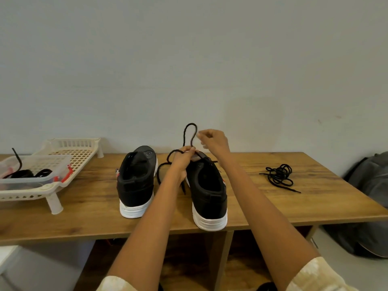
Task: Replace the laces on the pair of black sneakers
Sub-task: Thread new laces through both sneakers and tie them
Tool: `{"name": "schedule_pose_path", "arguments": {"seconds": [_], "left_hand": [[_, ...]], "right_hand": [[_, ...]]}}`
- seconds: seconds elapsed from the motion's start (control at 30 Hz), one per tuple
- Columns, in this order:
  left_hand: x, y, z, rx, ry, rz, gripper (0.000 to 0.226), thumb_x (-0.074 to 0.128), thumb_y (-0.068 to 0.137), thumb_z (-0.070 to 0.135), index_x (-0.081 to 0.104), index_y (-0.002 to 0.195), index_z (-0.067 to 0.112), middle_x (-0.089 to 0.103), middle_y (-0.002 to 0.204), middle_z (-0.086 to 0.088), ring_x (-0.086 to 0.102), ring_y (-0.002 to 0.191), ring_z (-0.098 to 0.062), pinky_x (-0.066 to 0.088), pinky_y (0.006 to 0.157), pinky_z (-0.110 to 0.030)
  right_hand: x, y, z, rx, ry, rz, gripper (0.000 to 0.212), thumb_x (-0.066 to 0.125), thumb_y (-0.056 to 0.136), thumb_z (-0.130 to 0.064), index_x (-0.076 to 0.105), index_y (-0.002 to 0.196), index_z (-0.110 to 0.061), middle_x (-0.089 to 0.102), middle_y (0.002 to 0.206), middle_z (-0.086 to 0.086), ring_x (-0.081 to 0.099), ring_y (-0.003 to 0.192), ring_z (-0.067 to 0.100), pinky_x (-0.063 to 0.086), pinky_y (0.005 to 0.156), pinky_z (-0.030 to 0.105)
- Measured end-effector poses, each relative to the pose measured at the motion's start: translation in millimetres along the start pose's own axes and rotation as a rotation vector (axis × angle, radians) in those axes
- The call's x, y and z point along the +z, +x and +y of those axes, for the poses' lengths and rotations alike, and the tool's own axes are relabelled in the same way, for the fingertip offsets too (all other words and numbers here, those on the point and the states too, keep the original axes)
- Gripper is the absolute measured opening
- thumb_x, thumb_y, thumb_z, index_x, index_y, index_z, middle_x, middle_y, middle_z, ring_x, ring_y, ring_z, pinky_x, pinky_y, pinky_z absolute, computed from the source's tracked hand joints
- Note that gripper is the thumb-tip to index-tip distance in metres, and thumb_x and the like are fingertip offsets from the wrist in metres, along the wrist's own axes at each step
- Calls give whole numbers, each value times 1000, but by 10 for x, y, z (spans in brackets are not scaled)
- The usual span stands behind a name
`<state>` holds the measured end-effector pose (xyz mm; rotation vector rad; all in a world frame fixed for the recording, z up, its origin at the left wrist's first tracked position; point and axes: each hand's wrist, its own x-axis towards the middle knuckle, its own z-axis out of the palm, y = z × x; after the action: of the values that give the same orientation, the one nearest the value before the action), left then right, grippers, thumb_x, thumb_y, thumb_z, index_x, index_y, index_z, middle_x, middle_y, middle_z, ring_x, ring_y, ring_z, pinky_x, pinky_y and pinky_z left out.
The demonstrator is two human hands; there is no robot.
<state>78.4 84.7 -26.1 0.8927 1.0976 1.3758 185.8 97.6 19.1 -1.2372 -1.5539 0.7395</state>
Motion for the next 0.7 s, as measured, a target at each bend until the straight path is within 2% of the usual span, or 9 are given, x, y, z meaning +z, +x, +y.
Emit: {"name": "schedule_pose_path", "arguments": {"seconds": [0.07,0.1,0.23,0.33,0.43,0.5,0.53,0.6,0.7], "left_hand": [[-41,34,18,-10,-166,50,16,45,100,14,50,85,14,61,86,-5,60,74,-20,52,72,-33],[-60,38,21,-3,-208,73,17,43,101,14,48,85,15,60,87,-5,59,73,-20,52,69,-32],[-48,34,9,29,-242,96,13,42,101,14,46,88,15,58,88,-5,58,72,-20,53,64,-30],[-17,24,24,40,-209,122,5,44,101,15,47,98,13,57,85,-4,57,71,-20,52,62,-30],[-34,17,21,42,-143,133,9,47,100,18,48,105,11,61,87,-6,61,69,-21,56,58,-29],[-42,17,0,56,-28,92,9,50,99,21,54,101,13,65,95,-10,65,79,-24,58,72,-36],[-48,20,-10,64,53,53,9,51,98,22,57,100,15,66,102,-12,67,88,-25,56,83,-40],[-64,5,-25,74,172,-33,9,55,96,18,63,100,18,68,111,-12,66,100,-22,51,95,-41],[-86,-36,-20,61,284,-72,9,65,89,18,70,95,20,71,102,-7,65,101,-21,51,96,-40]], "right_hand": [[-33,3,128,52,-241,-136,35,65,88,-26,65,117,-6,66,116,9,60,108,22,48,95,33],[-47,-3,187,58,-348,-201,33,65,88,-26,67,115,-7,66,116,9,59,107,21,47,90,29],[-65,10,249,-7,-492,-275,23,67,87,-28,75,98,-9,72,94,8,60,83,14,44,70,23],[-62,30,210,-5,-544,-352,27,66,87,-34,75,95,-9,65,75,2,54,69,11,39,56,21],[-67,33,214,-17,-530,-375,28,69,85,-36,75,95,-11,69,86,5,56,76,13,43,63,23],[-49,18,237,-72,-560,-290,25,69,85,-35,75,93,-13,71,88,4,59,78,14,44,68,25],[-37,9,237,-90,-532,-222,22,68,85,-33,75,93,-14,71,90,4,61,81,16,46,71,27],[-22,6,174,-68,-291,-81,19,66,87,-27,75,94,-12,72,95,4,64,90,17,51,80,31],[-27,17,-85,-10,113,42,14,69,86,-26,73,88,-12,70,84,-3,62,81,12,54,87,41]]}}
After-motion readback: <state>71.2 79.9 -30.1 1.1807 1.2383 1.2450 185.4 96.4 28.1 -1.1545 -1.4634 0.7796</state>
